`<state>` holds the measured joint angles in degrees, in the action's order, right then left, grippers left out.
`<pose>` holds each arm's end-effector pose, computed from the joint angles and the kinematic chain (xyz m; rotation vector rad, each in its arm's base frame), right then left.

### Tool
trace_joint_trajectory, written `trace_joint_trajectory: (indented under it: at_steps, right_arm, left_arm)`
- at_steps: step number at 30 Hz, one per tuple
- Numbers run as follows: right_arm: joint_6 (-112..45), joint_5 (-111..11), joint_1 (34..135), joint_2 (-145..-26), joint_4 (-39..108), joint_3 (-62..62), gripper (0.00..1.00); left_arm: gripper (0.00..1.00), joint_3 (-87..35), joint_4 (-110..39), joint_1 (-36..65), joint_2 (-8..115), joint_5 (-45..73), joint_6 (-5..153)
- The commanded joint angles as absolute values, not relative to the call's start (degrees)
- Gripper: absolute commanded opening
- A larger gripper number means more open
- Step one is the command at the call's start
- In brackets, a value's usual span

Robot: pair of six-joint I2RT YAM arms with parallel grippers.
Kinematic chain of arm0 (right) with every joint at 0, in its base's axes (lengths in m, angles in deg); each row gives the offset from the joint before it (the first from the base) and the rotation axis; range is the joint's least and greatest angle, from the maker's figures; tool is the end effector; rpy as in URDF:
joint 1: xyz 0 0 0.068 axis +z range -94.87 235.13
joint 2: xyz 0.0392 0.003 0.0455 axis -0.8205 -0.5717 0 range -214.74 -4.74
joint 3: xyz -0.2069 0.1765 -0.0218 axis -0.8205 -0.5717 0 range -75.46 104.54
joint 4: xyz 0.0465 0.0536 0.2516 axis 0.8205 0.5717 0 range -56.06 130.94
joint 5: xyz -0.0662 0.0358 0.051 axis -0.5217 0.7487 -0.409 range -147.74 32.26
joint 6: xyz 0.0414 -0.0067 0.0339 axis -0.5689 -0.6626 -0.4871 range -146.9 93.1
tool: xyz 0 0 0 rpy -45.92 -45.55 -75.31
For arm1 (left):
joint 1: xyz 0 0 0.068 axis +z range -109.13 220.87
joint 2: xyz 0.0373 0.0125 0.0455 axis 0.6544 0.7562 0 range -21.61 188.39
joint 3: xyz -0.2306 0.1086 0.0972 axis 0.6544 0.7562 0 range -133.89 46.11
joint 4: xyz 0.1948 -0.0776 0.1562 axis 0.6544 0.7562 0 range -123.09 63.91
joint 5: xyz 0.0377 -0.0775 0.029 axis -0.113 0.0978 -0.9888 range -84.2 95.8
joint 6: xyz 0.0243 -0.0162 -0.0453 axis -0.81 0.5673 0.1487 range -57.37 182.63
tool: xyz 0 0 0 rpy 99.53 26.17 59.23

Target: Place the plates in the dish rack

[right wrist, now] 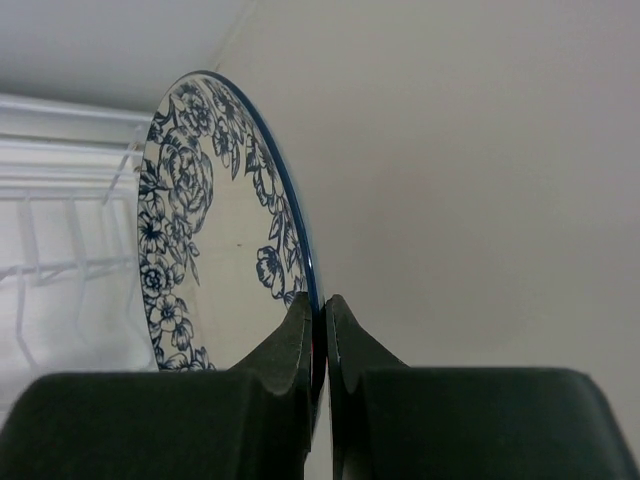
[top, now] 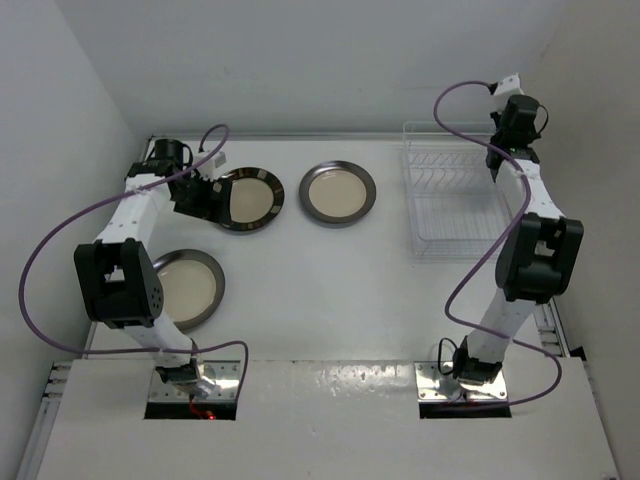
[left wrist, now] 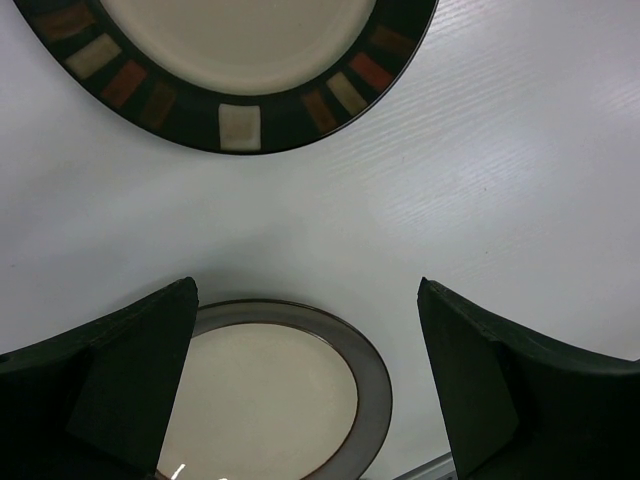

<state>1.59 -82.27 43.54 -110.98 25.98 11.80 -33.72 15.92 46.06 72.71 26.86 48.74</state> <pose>0.4373 -0.1048 0.3236 0.0546 1.8300 -0.8771 0.3398 0.0180 0.2776 0.3113 2.5872 -0.3755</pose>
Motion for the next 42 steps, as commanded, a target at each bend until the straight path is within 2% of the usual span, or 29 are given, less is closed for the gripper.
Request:
trace_joint_trajectory:
  at_steps: [1,6,12,19,25,29,30,31,34,36,37,42]
  right_arm:
    - [3.5,-83.8,44.0,-108.3,12.9,12.3,0.0]
    - [3.7,-83.3,44.6,-108.2,13.9,11.6,0.0]
    - [7.7,-85.1,47.1,-106.2,7.6,1.7,0.0]
    - [9.0,-90.5,50.3,-108.8,5.7,2.0,0.0]
    - [9.0,-94.0,51.0,-110.1,8.2,4.8,0.02]
    - [7.9,-95.8,51.2,-110.3,9.2,5.7,0.02]
    - [7.6,-96.1,51.3,-110.7,10.0,6.3,0.04]
    - [6.8,-97.6,51.4,-110.8,11.3,7.8,0.12]
    - [6.0,-98.9,51.8,-111.5,13.6,8.7,0.18]
    - [5.5,-100.4,52.1,-111.8,13.9,9.4,0.27]
    - [5.3,-101.2,52.1,-112.3,15.2,10.2,0.36]
    - [4.1,-103.1,52.1,-112.5,17.2,11.6,0.48]
  left_arm:
    - [0.96,-35.9,16.0,46.1,72.3,26.8,47.9]
    - [0.96,-35.9,16.0,46.1,72.9,26.8,47.9]
    - [0.96,-36.4,16.6,46.1,72.9,26.8,47.9]
    - [0.96,-36.4,16.6,46.1,72.9,26.3,47.9]
    - [0.96,-36.9,16.6,46.1,72.3,18.8,47.3]
    - [0.96,-36.9,17.1,46.1,72.9,18.8,47.3]
    - [0.96,-36.9,17.1,46.1,72.9,19.4,47.3]
    - [0.96,-36.9,17.1,46.1,72.9,19.4,47.3]
    - [0.96,-36.9,17.1,46.1,72.9,19.4,47.3]
    - [0.96,-36.9,17.1,46.1,72.9,19.4,47.3]
    - [0.96,-36.9,17.1,46.1,72.9,19.9,47.3]
    - [0.96,-36.9,17.1,46.1,72.3,20.5,46.7]
